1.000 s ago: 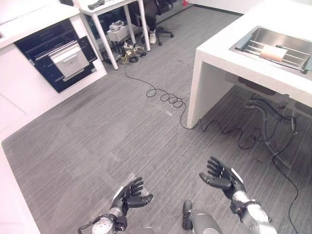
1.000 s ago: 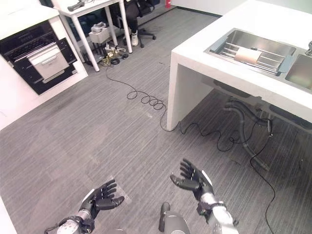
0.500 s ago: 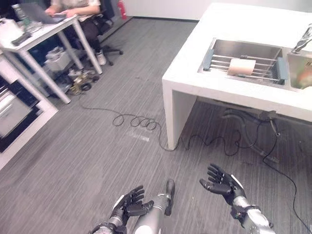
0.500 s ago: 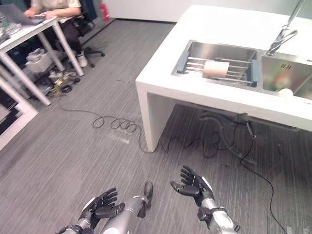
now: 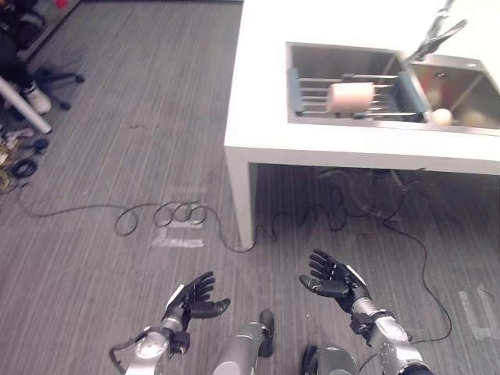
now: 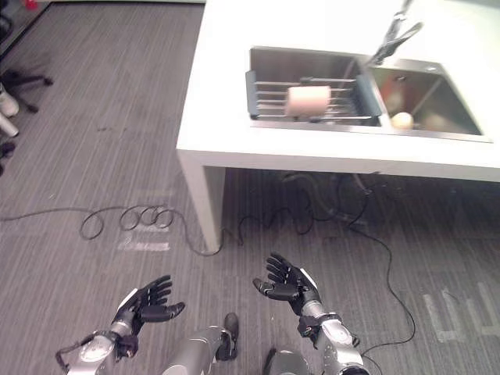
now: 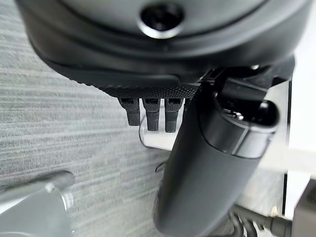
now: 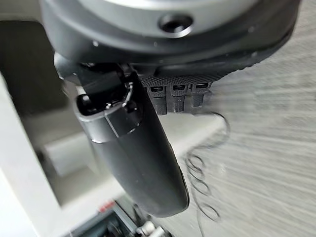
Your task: Place the dishes in the dishwasher.
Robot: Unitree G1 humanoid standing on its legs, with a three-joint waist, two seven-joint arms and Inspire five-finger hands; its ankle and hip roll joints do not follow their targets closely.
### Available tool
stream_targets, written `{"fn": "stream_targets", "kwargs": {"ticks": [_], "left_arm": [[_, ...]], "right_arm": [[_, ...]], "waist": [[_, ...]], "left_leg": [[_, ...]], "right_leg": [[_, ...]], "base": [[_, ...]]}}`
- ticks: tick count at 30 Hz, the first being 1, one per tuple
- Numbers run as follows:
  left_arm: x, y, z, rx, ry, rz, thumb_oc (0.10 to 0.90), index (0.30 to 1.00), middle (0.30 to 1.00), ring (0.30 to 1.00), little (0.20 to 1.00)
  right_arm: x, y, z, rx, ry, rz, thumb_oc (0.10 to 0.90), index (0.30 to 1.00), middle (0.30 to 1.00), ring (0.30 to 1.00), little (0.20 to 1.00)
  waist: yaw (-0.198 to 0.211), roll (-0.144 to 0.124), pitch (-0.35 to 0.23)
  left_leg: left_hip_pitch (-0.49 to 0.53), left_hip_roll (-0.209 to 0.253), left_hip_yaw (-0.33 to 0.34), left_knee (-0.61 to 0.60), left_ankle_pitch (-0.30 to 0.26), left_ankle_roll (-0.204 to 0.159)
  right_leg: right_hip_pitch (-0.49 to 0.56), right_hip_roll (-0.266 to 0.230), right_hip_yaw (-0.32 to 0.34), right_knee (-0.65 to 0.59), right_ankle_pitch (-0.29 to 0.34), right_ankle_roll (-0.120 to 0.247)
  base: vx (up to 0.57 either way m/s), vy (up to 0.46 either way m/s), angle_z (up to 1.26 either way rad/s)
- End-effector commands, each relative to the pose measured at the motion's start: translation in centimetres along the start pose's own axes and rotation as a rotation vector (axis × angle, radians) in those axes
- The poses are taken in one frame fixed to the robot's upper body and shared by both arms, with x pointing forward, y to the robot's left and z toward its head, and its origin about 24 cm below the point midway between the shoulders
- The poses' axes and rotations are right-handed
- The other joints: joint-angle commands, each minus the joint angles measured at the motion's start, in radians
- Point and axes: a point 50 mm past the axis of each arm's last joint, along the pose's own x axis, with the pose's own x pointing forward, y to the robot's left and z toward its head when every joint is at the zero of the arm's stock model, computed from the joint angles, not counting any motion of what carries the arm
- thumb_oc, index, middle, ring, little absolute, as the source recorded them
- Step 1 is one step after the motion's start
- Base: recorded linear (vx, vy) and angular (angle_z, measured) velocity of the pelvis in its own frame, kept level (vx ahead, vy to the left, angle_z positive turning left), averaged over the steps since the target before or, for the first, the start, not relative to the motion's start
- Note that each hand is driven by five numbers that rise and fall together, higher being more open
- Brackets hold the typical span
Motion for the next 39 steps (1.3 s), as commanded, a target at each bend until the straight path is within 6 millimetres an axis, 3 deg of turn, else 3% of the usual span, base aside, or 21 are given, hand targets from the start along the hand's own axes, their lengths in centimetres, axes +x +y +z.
{"fn": "stream_targets", "kwargs": {"ticks": [1,3,6,9,13,15,18,20,22,24,28,30,31,34,37,39], "left_arm": [[-0.9,-1.1,0.5,-0.028,-0.097,-0.013,0.800,0.900,0.900,0.900,0.900],[-0.7,-1.0,0.8,-0.023,-0.095,-0.003,0.800,0.900,0.900,0.900,0.900],[-0.6,-1.0,0.8,-0.030,-0.081,0.011,0.800,0.900,0.900,0.900,0.900],[-0.4,-1.5,0.9,-0.033,-0.071,-0.008,0.800,0.900,0.900,0.900,0.900],[-0.2,-2.8,-0.3,0.000,-0.020,-0.060,0.800,0.900,0.900,0.900,0.900],[0.1,-3.2,-0.7,0.009,0.006,-0.073,0.800,0.900,0.900,0.900,0.900],[0.0,-3.6,-1.6,0.000,0.044,-0.069,0.800,0.900,0.900,0.900,0.900],[-0.2,-3.5,-2.0,0.010,0.060,-0.068,0.800,0.900,0.900,0.900,0.900],[-0.6,-3.1,-2.6,0.018,0.074,-0.057,0.800,0.900,0.900,0.900,0.900],[-0.8,-2.6,-3.1,0.007,0.093,-0.013,0.800,0.900,0.900,0.900,0.900],[-0.7,-1.7,-3.5,0.030,0.130,0.041,0.800,0.900,0.900,0.900,0.900],[-0.6,-1.5,-3.7,0.076,0.143,0.043,0.800,0.900,0.900,0.900,0.900],[-0.6,-1.5,-3.9,0.089,0.149,0.049,0.800,0.900,0.900,0.900,0.900],[-0.6,-1.1,-3.9,0.079,0.148,0.066,0.800,0.900,0.900,0.900,0.900],[-0.2,-1.1,-3.4,0.098,0.140,0.052,0.800,0.900,0.900,0.900,0.900],[0.4,-1.1,-2.8,0.096,0.135,0.063,0.800,0.900,0.900,0.900,0.900]], "right_arm": [[0.5,-0.3,3.8,-0.109,-0.139,0.079,0.800,0.900,0.900,0.900,0.900],[0.5,-0.1,3.7,-0.106,-0.113,0.105,0.800,0.900,0.900,0.900,0.900],[0.7,0.1,3.4,-0.107,-0.084,0.127,0.800,0.900,0.900,0.900,0.900],[0.9,0.6,3.6,-0.131,-0.071,0.155,0.800,0.900,0.900,0.900,0.900],[0.3,-0.2,2.9,-0.110,-0.050,0.109,0.800,0.900,0.900,0.900,0.900],[-0.2,-0.7,2.3,-0.097,-0.036,0.080,0.800,0.900,0.900,0.900,0.900],[-0.6,-0.9,1.4,-0.096,0.001,0.072,0.800,0.900,0.900,0.900,0.900],[-0.9,-0.9,1.0,-0.094,0.017,0.069,0.800,0.900,0.900,0.900,0.900],[-0.9,-0.8,0.6,-0.092,0.030,0.068,0.800,0.900,0.900,0.900,0.900],[-0.8,-0.7,0.2,-0.077,0.043,0.075,0.800,0.900,0.900,0.900,0.900],[-0.4,0.2,-0.5,-0.071,0.060,0.125,0.800,0.900,0.900,0.900,0.900],[0.0,0.9,-0.5,-0.098,0.067,0.176,0.800,0.900,0.900,0.900,0.900],[0.3,1.3,-0.5,-0.102,0.067,0.211,0.800,0.900,0.900,0.900,0.900],[0.6,2.0,-0.7,-0.118,0.086,0.258,0.800,0.900,0.900,0.900,0.900],[0.6,2.5,-1.2,-0.114,0.106,0.278,0.800,0.900,0.900,0.900,0.900],[0.8,3.0,-1.5,-0.101,0.130,0.317,0.800,0.900,0.900,0.900,0.900]], "waist": [[-0.023,0.031,-0.062],[-0.024,0.019,-0.072],[-0.015,0.004,-0.079],[-0.008,-0.011,-0.083],[-0.028,-0.024,-0.078],[-0.040,-0.031,-0.075],[-0.030,0.005,-0.086],[-0.024,0.025,-0.086],[-0.014,0.026,-0.087],[-0.001,0.026,-0.095],[0.004,0.028,-0.106],[0.011,0.024,-0.091],[0.014,0.023,-0.081],[0.018,0.020,-0.079],[0.016,0.008,-0.094],[0.019,-0.002,-0.117]], "left_leg": [[0.234,0.016,0.015,-0.389,0.099,0.011],[0.233,0.053,-0.001,-0.389,0.117,-0.010],[0.235,0.095,-0.004,-0.389,0.136,-0.035],[0.235,0.152,0.020,-0.389,0.168,-0.068],[0.255,0.184,0.095,-0.389,0.247,-0.087],[0.272,0.161,0.138,-0.389,0.242,-0.084],[0.224,0.027,0.084,-0.389,0.180,-0.055],[0.184,0.002,0.078,-0.389,0.188,-0.054],[0.150,-0.003,0.090,-0.389,0.198,-0.043],[0.146,-0.027,0.042,-0.389,0.191,-0.027],[0.154,-0.010,0.060,-0.389,0.164,-0.001],[0.170,-0.002,0.091,-0.389,0.154,0.020],[0.177,0.005,0.102,-0.389,0.146,0.031],[0.188,0.031,0.112,-0.389,0.140,0.023],[0.197,0.063,0.100,-0.389,0.140,0.006],[0.199,0.143,0.079,-0.389,0.155,-0.039]], "right_leg": [[0.004,0.037,0.046,-0.104,0.191,-0.024],[0.040,0.061,0.048,-0.104,0.131,-0.014],[0.070,0.077,0.023,-0.104,0.093,-0.025],[0.094,0.094,-0.038,-0.104,0.060,-0.057],[0.135,0.116,-0.087,-0.104,0.036,-0.106],[0.159,0.115,-0.105,-0.104,0.027,-0.116],[0.157,0.170,-0.104,-0.104,0.030,-0.106],[0.160,0.198,-0.117,-0.104,0.026,-0.105],[0.169,0.214,-0.114,-0.104,0.010,-0.107],[0.163,0.224,-0.103,-0.104,0.010,-0.105],[0.178,0.242,-0.147,-0.104,0.051,-0.096],[0.141,0.217,-0.162,0.043,0.052,-0.085],[0.114,0.180,-0.174,0.111,0.062,-0.078],[0.130,0.124,-0.171,0.065,0.086,-0.069],[0.179,0.063,-0.130,-0.060,0.116,-0.045],[0.196,0.007,-0.100,-0.104,0.120,-0.010]], "base": [[0.31,-0.610,-0.08],[0.20,-0.476,0.53],[0.12,-0.407,0.56],[0.06,-0.415,0.36],[0.09,-0.331,0.38],[0.13,-0.196,0.43],[0.14,-0.041,0.39],[0.11,-0.006,0.01],[0.10,0.032,-0.17],[0.08,0.053,-0.41],[0.05,0.039,-0.52],[-0.05,0.059,-0.49],[-0.11,-0.022,-0.56],[-0.10,-0.177,-0.51],[-0.05,-0.430,-0.34],[-0.11,-0.798,-0.05]]}}
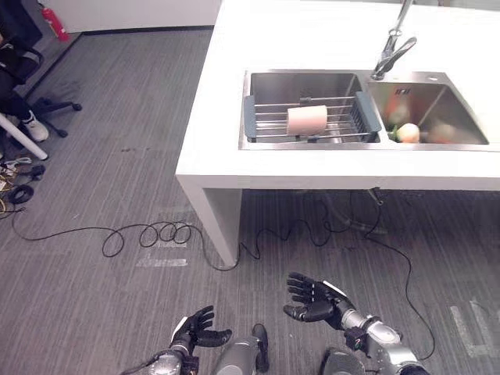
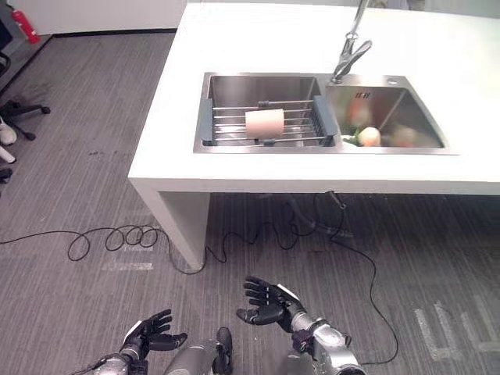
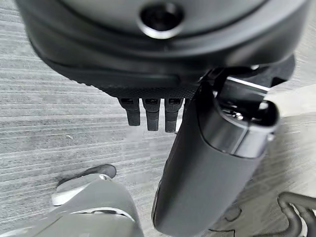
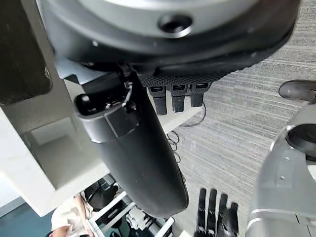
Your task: Place the dishes in the dishwasher.
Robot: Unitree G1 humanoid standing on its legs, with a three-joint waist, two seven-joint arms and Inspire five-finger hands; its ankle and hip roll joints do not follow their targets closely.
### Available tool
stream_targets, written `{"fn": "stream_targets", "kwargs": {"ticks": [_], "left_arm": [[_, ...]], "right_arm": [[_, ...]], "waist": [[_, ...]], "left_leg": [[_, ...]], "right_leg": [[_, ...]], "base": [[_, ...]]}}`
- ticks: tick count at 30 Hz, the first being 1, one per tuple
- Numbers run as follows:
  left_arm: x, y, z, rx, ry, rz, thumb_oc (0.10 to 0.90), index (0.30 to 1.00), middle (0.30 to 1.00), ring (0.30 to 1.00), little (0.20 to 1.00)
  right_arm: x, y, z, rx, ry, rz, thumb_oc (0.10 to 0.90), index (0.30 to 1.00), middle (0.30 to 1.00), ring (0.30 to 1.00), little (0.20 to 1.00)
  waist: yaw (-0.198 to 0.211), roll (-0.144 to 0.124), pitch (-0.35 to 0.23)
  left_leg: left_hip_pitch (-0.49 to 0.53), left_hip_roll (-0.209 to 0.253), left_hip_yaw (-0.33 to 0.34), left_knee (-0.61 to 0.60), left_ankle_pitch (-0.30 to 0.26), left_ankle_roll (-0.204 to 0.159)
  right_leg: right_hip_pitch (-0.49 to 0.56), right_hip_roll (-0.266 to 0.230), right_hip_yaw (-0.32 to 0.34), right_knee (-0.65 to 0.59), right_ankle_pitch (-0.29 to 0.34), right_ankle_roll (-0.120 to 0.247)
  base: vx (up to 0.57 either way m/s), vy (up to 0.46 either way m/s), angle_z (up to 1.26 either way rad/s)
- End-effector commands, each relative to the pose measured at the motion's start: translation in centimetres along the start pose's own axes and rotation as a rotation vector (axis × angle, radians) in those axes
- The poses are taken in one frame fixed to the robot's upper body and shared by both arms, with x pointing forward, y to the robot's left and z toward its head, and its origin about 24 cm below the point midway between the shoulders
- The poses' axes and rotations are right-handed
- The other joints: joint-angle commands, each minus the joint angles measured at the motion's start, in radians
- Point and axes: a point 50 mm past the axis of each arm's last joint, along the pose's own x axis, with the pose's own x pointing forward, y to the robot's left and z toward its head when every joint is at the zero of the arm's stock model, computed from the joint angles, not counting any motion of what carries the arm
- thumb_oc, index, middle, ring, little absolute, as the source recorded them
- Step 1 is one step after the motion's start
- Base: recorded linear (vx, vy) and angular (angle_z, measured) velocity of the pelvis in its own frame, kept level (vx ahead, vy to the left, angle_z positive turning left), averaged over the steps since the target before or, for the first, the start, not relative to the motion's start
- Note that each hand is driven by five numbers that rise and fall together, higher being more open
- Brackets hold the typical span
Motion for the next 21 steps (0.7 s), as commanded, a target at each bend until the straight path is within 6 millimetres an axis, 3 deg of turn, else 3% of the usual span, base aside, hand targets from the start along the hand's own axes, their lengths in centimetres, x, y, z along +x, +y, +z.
{"fn": "stream_targets", "kwargs": {"ticks": [1,2,5,6,8,11,12,15,21], "left_arm": [[0.5,0.7,2.9,0.026,-0.122,0.012,0.800,0.900,0.900,0.900,0.900],[0.5,0.7,2.9,0.025,-0.121,0.013,0.800,0.900,0.900,0.900,0.900],[0.5,0.0,2.0,-0.026,-0.062,0.005,0.800,0.900,0.900,0.900,0.900],[0.5,-0.3,1.8,-0.018,-0.050,-0.021,0.800,0.900,0.900,0.900,0.900],[0.8,-2.1,1.6,0.027,-0.031,-0.072,0.800,0.900,0.900,0.900,0.900],[1.0,-2.7,1.6,0.022,-0.001,-0.102,0.800,0.900,0.900,0.900,0.900],[1.0,-2.8,1.5,0.039,0.007,-0.115,0.800,0.900,0.900,0.900,0.900],[0.8,-2.8,0.4,0.028,0.042,-0.080,0.800,0.900,0.900,0.900,0.900],[0.3,-2.1,-1.5,-0.034,0.104,-0.033,0.800,0.900,0.900,0.900,0.900]], "right_arm": [[0.9,0.4,3.3,-0.090,-0.103,0.107,0.800,0.900,0.900,0.900,0.900],[0.9,0.4,3.2,-0.088,-0.098,0.113,0.800,0.900,0.900,0.900,0.900],[0.8,1.4,1.4,-0.016,0.093,0.341,0.800,0.900,0.900,0.900,0.900],[0.7,1.5,1.0,0.003,0.117,0.365,0.800,0.900,0.900,0.900,0.900],[-0.1,1.2,0.0,0.016,0.159,0.368,0.800,0.900,0.900,0.900,0.900],[-0.5,1.4,-0.9,0.059,0.157,0.377,0.800,0.900,0.900,0.900,0.900],[-0.5,1.6,-1.1,0.091,0.151,0.383,0.800,0.900,0.900,0.900,0.900],[-0.6,1.9,-1.8,0.249,0.125,0.396,0.800,0.900,0.900,0.900,0.900],[-1.4,2.3,-3.8,0.361,0.141,0.431,0.800,0.900,0.900,0.900,0.900]], "waist": [[0.023,0.015,-0.033],[0.023,0.015,-0.033],[0.043,0.001,-0.041],[0.047,-0.004,-0.035],[0.039,-0.020,-0.038],[0.022,-0.024,-0.048],[0.021,-0.017,-0.052],[0.023,-0.005,-0.062],[0.027,0.002,-0.096]], "left_leg": [[0.086,0.119,-0.089,-0.049,-0.063,-0.086],[0.086,0.124,-0.090,-0.049,-0.061,-0.090],[0.038,0.226,-0.104,-0.049,0.016,-0.169],[0.017,0.241,-0.102,-0.049,0.034,-0.174],[0.032,0.207,-0.012,-0.049,0.039,-0.152],[0.060,0.188,0.043,-0.049,0.002,-0.158],[0.039,0.193,0.038,-0.049,0.025,-0.152],[0.035,0.160,-0.025,-0.049,0.003,-0.152],[0.037,0.123,-0.042,-0.049,-0.031,-0.154]], "right_leg": [[-0.001,0.026,0.008,0.000,0.026,0.034],[-0.001,0.027,0.007,0.000,0.021,0.035],[0.020,0.089,-0.018,0.000,-0.067,0.002],[0.040,0.101,-0.022,0.000,-0.082,-0.008],[0.049,0.100,-0.078,0.000,-0.093,-0.034],[0.053,0.091,-0.110,0.000,-0.103,-0.027],[0.040,0.095,-0.118,0.000,-0.084,-0.035],[0.028,0.102,-0.093,0.000,-0.080,-0.031],[0.010,0.069,-0.108,0.000,-0.079,-0.011]], "base": [[-0.10,-0.585,-0.13],[-0.07,-0.479,-0.26],[-0.09,-0.496,-0.29],[-0.12,-0.539,-0.14],[-0.11,-0.384,0.15],[-0.02,-0.125,0.25],[-0.08,-0.018,0.57],[0.01,0.055,0.56],[0.06,0.080,-0.07]]}}
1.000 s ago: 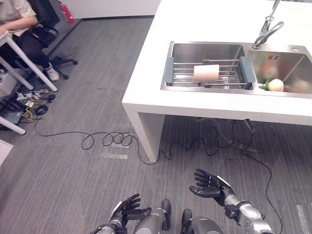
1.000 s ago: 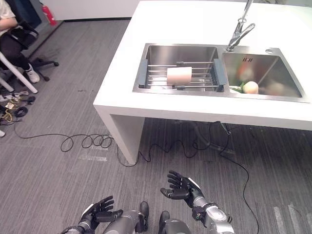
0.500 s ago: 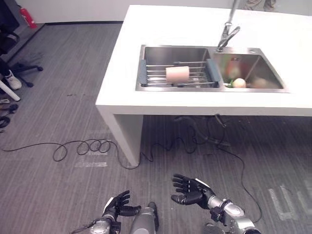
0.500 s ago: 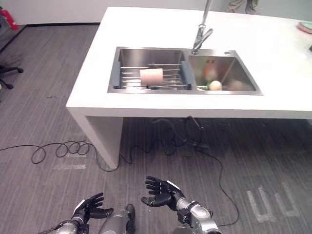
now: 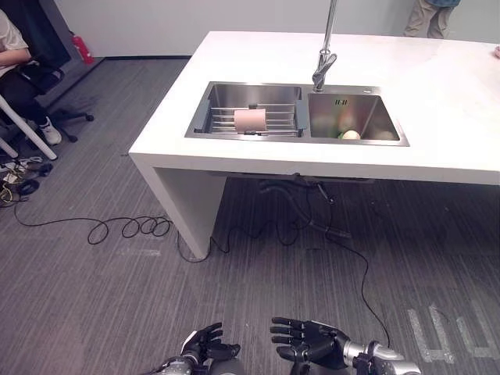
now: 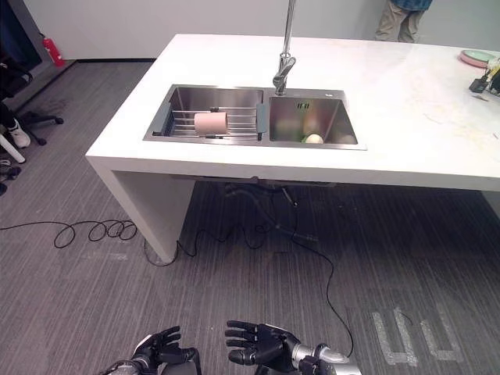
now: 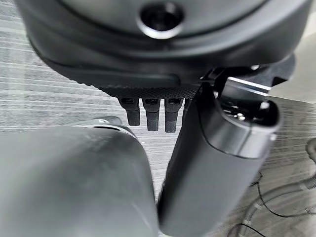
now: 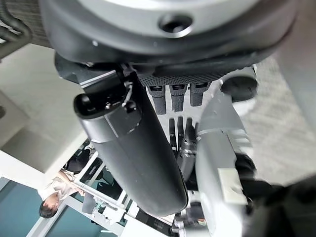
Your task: Place the dishes in the dishwasher.
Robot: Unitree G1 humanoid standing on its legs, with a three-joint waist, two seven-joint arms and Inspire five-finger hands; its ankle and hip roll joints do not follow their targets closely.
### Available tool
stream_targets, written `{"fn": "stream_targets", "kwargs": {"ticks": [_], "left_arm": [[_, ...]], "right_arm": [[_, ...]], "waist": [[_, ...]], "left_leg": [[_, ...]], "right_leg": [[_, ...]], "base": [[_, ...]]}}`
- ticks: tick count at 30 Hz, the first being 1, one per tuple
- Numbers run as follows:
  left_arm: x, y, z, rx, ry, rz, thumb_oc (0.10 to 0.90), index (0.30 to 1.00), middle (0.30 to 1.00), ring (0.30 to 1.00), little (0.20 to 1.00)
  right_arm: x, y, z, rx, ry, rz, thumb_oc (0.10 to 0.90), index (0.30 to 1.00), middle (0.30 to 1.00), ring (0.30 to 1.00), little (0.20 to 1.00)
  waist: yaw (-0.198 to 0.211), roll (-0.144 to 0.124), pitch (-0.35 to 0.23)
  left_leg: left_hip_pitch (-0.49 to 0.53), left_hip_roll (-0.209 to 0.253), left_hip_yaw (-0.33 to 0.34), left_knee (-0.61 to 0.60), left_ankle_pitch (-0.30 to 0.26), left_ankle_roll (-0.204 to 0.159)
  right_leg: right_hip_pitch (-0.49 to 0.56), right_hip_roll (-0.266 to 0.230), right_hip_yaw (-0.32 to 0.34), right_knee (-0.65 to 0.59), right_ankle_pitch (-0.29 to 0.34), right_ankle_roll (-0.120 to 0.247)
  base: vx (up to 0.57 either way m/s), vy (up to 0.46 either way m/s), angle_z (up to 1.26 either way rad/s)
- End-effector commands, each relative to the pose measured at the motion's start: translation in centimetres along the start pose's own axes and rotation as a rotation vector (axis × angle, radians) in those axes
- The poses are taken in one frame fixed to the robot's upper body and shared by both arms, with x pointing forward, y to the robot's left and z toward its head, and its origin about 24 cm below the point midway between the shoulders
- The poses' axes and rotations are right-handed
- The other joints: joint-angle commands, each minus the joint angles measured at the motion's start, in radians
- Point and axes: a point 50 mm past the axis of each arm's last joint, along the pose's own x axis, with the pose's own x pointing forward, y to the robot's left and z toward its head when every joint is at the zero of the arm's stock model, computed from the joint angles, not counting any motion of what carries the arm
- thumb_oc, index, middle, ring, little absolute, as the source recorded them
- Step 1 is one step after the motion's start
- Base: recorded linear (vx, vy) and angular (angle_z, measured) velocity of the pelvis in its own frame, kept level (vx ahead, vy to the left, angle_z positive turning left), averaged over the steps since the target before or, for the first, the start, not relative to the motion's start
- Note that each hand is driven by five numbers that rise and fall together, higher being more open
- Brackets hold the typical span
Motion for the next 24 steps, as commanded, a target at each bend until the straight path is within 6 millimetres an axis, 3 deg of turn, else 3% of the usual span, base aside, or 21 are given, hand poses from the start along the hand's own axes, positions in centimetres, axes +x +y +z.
{"fn": "stream_targets", "kwargs": {"ticks": [1,6,7,16,24], "left_arm": [[0.0,0.3,0.9,-0.015,-0.070,0.014,0.800,0.900,0.900,0.900,0.900],[-0.3,0.2,-0.9,-0.053,-0.011,0.028,0.800,0.900,0.900,0.900,0.900],[0.7,-3.3,1.0,-0.164,0.143,-0.168,0.800,0.900,0.900,0.900,0.900],[0.5,-2.1,0.6,-0.221,0.102,-0.104,0.800,0.900,0.900,0.900,0.900],[0.8,-1.7,2.4,-0.157,0.012,-0.093,0.800,0.900,0.900,0.900,0.900]], "right_arm": [[1.5,1.6,2.0,0.001,-0.130,0.148,0.800,0.900,0.900,0.900,0.900],[1.1,0.6,0.5,0.124,-0.131,0.034,0.800,0.900,0.900,0.900,0.900],[-4.9,-4.9,-0.3,0.310,-0.381,-0.667,0.800,0.900,0.900,0.900,0.900],[-5.2,-5.1,-0.4,0.304,-0.424,-0.728,0.800,0.900,0.900,0.900,0.900],[-4.6,-4.9,2.1,0.187,-0.466,-0.717,0.800,0.900,0.900,0.900,0.900]], "waist": [[0.006,0.020,-0.016],[0.007,0.024,-0.024],[-0.160,0.045,0.071],[-0.153,0.050,0.049],[-0.150,0.054,0.048]], "left_leg": [[-0.045,-0.017,-0.024,0.066,-0.101,0.013],[-0.047,-0.032,-0.020,0.066,-0.109,0.014],[-0.010,-0.162,0.018,0.066,-0.163,0.117],[-0.019,-0.157,0.021,0.066,-0.177,0.122],[-0.022,-0.147,0.010,0.066,-0.171,0.118]], "right_leg": [[0.100,-0.123,0.054,-0.037,-0.037,0.142],[0.076,-0.140,0.058,-0.037,-0.025,0.152],[0.007,0.061,0.257,-0.037,-0.010,0.073],[0.003,0.065,0.238,-0.037,-0.011,0.082],[0.013,0.094,0.237,-0.037,-0.033,0.063]], "base": [[0.01,0.024,-0.04],[0.00,0.020,-0.01],[0.00,0.000,0.00],[0.04,-0.032,0.00],[0.03,-0.080,-0.02]]}}
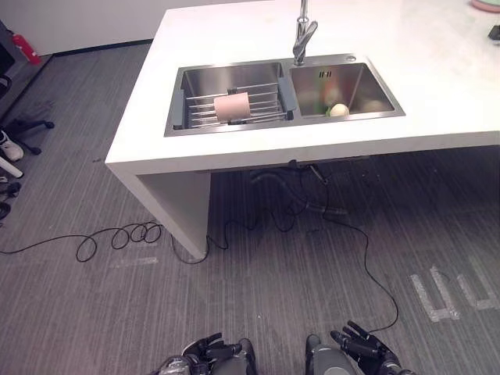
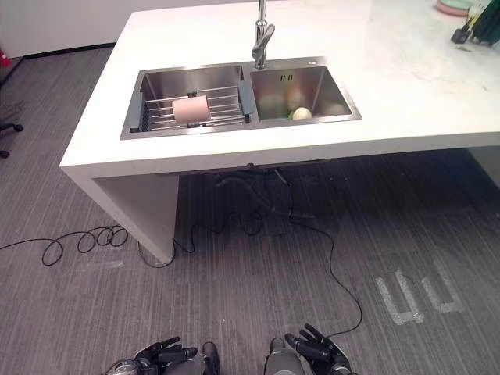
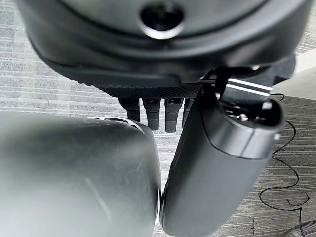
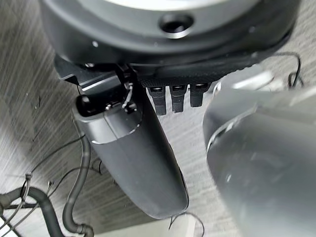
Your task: Place the dishes in the dishwasher.
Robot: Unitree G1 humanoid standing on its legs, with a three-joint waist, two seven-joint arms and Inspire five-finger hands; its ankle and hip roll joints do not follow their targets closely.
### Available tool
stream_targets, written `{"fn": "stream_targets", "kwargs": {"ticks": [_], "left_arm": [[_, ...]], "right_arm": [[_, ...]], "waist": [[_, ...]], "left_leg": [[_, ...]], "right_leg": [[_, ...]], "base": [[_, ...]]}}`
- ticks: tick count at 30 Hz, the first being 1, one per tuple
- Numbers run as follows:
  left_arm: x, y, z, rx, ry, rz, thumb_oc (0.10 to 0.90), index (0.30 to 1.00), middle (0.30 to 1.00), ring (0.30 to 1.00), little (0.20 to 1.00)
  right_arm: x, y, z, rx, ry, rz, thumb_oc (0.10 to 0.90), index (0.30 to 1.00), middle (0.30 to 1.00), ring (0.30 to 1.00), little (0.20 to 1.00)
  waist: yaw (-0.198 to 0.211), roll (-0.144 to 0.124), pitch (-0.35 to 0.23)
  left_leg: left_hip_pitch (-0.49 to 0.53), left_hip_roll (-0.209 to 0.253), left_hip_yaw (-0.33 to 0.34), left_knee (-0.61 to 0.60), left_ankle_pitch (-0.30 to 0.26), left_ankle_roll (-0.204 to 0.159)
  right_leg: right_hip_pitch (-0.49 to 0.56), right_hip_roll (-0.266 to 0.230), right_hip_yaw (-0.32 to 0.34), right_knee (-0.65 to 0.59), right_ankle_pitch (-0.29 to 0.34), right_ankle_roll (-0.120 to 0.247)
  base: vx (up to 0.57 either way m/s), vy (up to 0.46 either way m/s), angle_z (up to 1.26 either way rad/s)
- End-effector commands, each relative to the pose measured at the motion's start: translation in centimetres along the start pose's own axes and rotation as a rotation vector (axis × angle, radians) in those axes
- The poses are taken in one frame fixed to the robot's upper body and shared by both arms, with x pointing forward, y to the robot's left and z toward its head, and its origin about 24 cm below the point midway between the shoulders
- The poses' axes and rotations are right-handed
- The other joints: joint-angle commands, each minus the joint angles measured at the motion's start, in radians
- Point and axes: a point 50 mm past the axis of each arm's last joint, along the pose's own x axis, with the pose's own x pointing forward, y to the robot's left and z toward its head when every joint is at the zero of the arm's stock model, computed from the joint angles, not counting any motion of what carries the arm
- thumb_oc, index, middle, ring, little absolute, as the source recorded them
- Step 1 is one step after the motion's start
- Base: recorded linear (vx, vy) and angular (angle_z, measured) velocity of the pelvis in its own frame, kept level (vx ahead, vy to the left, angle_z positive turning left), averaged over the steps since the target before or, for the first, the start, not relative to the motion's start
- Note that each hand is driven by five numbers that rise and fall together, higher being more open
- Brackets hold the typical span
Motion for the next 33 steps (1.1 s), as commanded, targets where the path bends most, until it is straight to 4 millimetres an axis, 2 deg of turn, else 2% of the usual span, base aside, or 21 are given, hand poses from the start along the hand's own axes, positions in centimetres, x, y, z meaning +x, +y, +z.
{"fn": "stream_targets", "kwargs": {"ticks": [1,3,7,9,10,11,12,13,14,16,19,20,21,24,26,28,29,30,31,32,33], "left_arm": [[0.2,-1.3,2.1,0.042,-0.114,-0.052,0.800,0.900,0.900,0.900,0.900],[0.1,-1.4,2.4,0.049,-0.136,-0.055,0.800,0.900,0.900,0.900,0.900],[0.0,-1.5,3.6,0.234,-0.199,-0.015,0.800,0.900,0.900,0.900,0.900],[0.0,-1.5,4.2,0.249,-0.216,-0.003,0.800,0.900,0.900,0.900,0.900],[-0.1,-1.4,4.7,0.250,-0.229,0.027,0.800,0.900,0.900,0.900,0.900],[-0.1,-1.4,4.7,0.251,-0.226,0.033,0.800,0.900,0.900,0.900,0.900],[-0.1,-1.2,4.6,0.263,-0.212,0.063,0.800,0.900,0.900,0.900,0.900],[0.0,-0.3,3.5,0.302,-0.140,0.154,0.800,0.900,0.900,0.900,0.900],[0.0,0.2,2.5,0.298,-0.095,0.184,0.800,0.900,0.900,0.900,0.900],[-0.2,1.1,0.1,0.308,0.012,0.228,0.800,0.900,0.900,0.900,0.900],[-0.8,2.1,-4.0,0.271,0.197,0.239,0.800,0.900,0.900,0.900,0.900],[-0.9,2.2,-4.4,0.258,0.217,0.231,0.800,0.900,0.900,0.900,0.900],[-1.2,2.4,-5.5,0.227,0.267,0.216,0.800,0.900,0.900,0.900,0.900],[-1.4,2.4,-6.6,0.183,0.310,0.225,0.800,0.900,0.900,0.900,0.900],[-1.4,2.4,-6.4,0.179,0.314,0.232,0.800,0.900,0.900,0.900,0.900],[-1.4,2.6,-6.3,0.190,0.318,0.252,0.800,0.900,0.900,0.900,0.900],[-1.5,3.0,-6.1,0.235,0.345,0.300,0.800,0.900,0.900,0.900,0.900],[-1.7,3.5,-6.2,0.247,0.372,0.313,0.800,0.900,0.900,0.900,0.900],[-1.8,3.6,-6.2,0.244,0.380,0.318,0.800,0.900,0.900,0.900,0.900],[-1.8,3.9,-6.1,0.226,0.385,0.332,0.800,0.900,0.900,0.900,0.900],[-1.8,4.1,-5.7,0.201,0.376,0.343,0.800,0.900,0.900,0.900,0.900]], "right_arm": [[1.1,2.4,3.6,-0.049,-0.171,0.094,0.800,0.900,0.900,0.900,0.900],[1.1,2.4,4.0,-0.054,-0.188,0.096,0.800,0.900,0.900,0.900,0.900],[1.1,2.6,4.9,-0.076,-0.213,0.099,0.800,0.900,0.900,0.900,0.900],[1.2,2.8,5.4,-0.095,-0.219,0.109,0.800,0.900,0.900,0.900,0.900],[1.0,2.6,5.8,-0.119,-0.224,0.101,0.800,0.900,0.900,0.900,0.900],[1.0,2.5,5.8,-0.120,-0.223,0.099,0.800,0.900,0.900,0.900,0.900],[0.9,2.3,5.8,-0.116,-0.219,0.091,0.800,0.900,0.900,0.900,0.900],[0.8,1.8,5.6,-0.101,-0.212,0.070,0.800,0.900,0.900,0.900,0.900],[0.8,1.7,5.6,-0.103,-0.208,0.060,0.800,0.900,0.900,0.900,0.900],[0.8,1.6,5.3,-0.110,-0.194,0.043,0.800,0.900,0.900,0.900,0.900],[0.7,1.1,5.1,-0.106,-0.202,0.009,0.800,0.900,0.900,0.900,0.900],[0.7,1.1,5.1,-0.106,-0.203,0.006,0.800,0.900,0.900,0.900,0.900],[0.7,1.1,5.0,-0.106,-0.194,-0.002,0.800,0.900,0.900,0.900,0.900],[0.8,1.0,4.3,-0.056,-0.174,-0.019,0.800,0.900,0.900,0.900,0.900],[0.8,1.0,3.8,-0.052,-0.164,-0.020,0.800,0.900,0.900,0.900,0.900],[0.8,1.0,3.9,-0.067,-0.183,-0.027,0.800,0.900,0.900,0.900,0.900],[0.8,1.2,4.5,-0.062,-0.235,-0.048,0.800,0.900,0.900,0.900,0.900],[0.9,1.5,5.1,-0.054,-0.268,-0.045,0.800,0.900,0.900,0.900,0.900],[0.9,1.7,5.3,-0.055,-0.280,-0.038,0.800,0.900,0.900,0.900,0.900],[1.0,2.2,5.9,-0.076,-0.302,-0.014,0.800,0.900,0.900,0.900,0.900],[1.2,2.9,6.6,-0.119,-0.321,0.018,0.800,0.900,0.900,0.900,0.900]], "waist": [[-0.012,0.007,-0.004],[-0.010,0.007,-0.004],[-0.007,0.003,0.001],[-0.009,-0.005,0.006],[0.004,-0.053,0.026],[0.008,-0.058,0.028],[0.017,-0.063,0.038],[0.039,-0.061,0.047],[0.050,-0.055,0.051],[0.079,-0.016,0.056],[0.120,0.001,0.052],[0.121,0.000,0.050],[0.119,-0.008,0.040],[0.126,-0.022,0.022],[0.124,-0.027,0.010],[0.119,-0.029,0.002],[0.108,-0.026,-0.002],[0.097,-0.021,0.001],[0.094,-0.021,0.002],[0.091,-0.016,0.006],[0.086,-0.007,0.015]], "left_leg": [[0.036,-0.059,-0.035,-0.027,-0.083,0.021],[0.041,-0.058,-0.037,-0.027,-0.081,0.018],[0.063,-0.057,-0.028,-0.027,-0.074,0.017],[0.081,-0.062,-0.013,-0.027,-0.073,0.022],[0.123,-0.100,0.009,-0.027,-0.033,0.030],[0.119,-0.105,0.008,-0.020,-0.024,0.030],[0.074,-0.110,-0.001,0.042,-0.013,0.024],[0.017,-0.123,-0.002,0.030,0.023,0.015],[0.007,-0.132,-0.006,-0.021,0.044,0.011],[-0.101,-0.110,-0.038,-0.027,0.076,-0.009],[-0.227,-0.078,-0.024,-0.027,0.142,-0.030],[-0.231,-0.072,-0.011,-0.027,0.138,-0.028],[-0.219,-0.058,0.033,-0.027,0.114,-0.016],[-0.192,-0.056,0.050,-0.027,0.085,0.007],[-0.170,-0.060,0.057,-0.027,0.058,0.027],[-0.156,-0.069,0.054,-0.027,0.039,0.043],[-0.136,-0.083,0.045,-0.027,0.013,0.066],[-0.119,-0.093,0.039,-0.027,-0.006,0.085],[-0.115,-0.097,0.039,-0.027,-0.011,0.090],[-0.107,-0.101,0.033,-0.027,-0.023,0.099],[-0.092,-0.097,0.031,-0.027,-0.038,0.104]], "right_leg": [[0.054,0.083,0.003,0.017,-0.103,-0.007],[0.060,0.085,0.000,0.017,-0.107,-0.012],[0.069,0.085,-0.008,0.017,-0.113,-0.024],[0.070,0.078,-0.009,0.017,-0.113,-0.030],[0.099,0.036,0.010,0.017,-0.115,-0.041],[0.103,0.033,0.014,0.017,-0.114,-0.043],[0.114,0.034,0.022,0.017,-0.115,-0.046],[0.130,0.041,0.033,0.017,-0.119,-0.040],[0.140,0.050,0.037,0.017,-0.125,-0.037],[0.177,0.099,0.044,0.017,-0.155,-0.035],[0.241,0.123,0.055,0.017,-0.201,-0.042],[0.248,0.123,0.053,0.017,-0.207,-0.042],[0.270,0.113,0.047,0.017,-0.227,-0.033],[0.309,0.091,0.036,0.017,-0.230,-0.013],[0.335,0.084,0.017,0.017,-0.199,-0.002],[0.354,0.081,0.006,0.017,-0.132,0.015],[0.345,0.076,-0.004,0.070,-0.049,0.038],[0.281,0.069,-0.017,0.229,-0.012,0.054],[0.259,0.065,-0.021,0.266,-0.003,0.059],[0.201,0.049,-0.037,0.357,0.021,0.074],[0.136,0.019,-0.054,0.403,0.029,0.069]], "base": [[0.07,-0.076,-0.02],[0.07,-0.064,0.02],[0.05,-0.046,0.07],[0.09,-0.057,0.04],[0.14,-0.087,0.02],[0.16,-0.100,-0.02],[0.17,-0.016,0.00],[0.24,0.033,0.11],[0.31,0.113,0.19],[0.30,0.148,0.11],[0.32,0.168,0.22],[0.25,0.188,-0.19],[0.22,0.181,-0.51],[0.25,0.191,-0.74],[0.24,0.154,-0.50],[0.20,0.143,-0.26],[0.22,0.215,-0.13],[0.20,0.212,-0.07],[0.10,0.169,-0.05],[0.06,0.126,0.04],[0.04,0.103,0.05]]}}
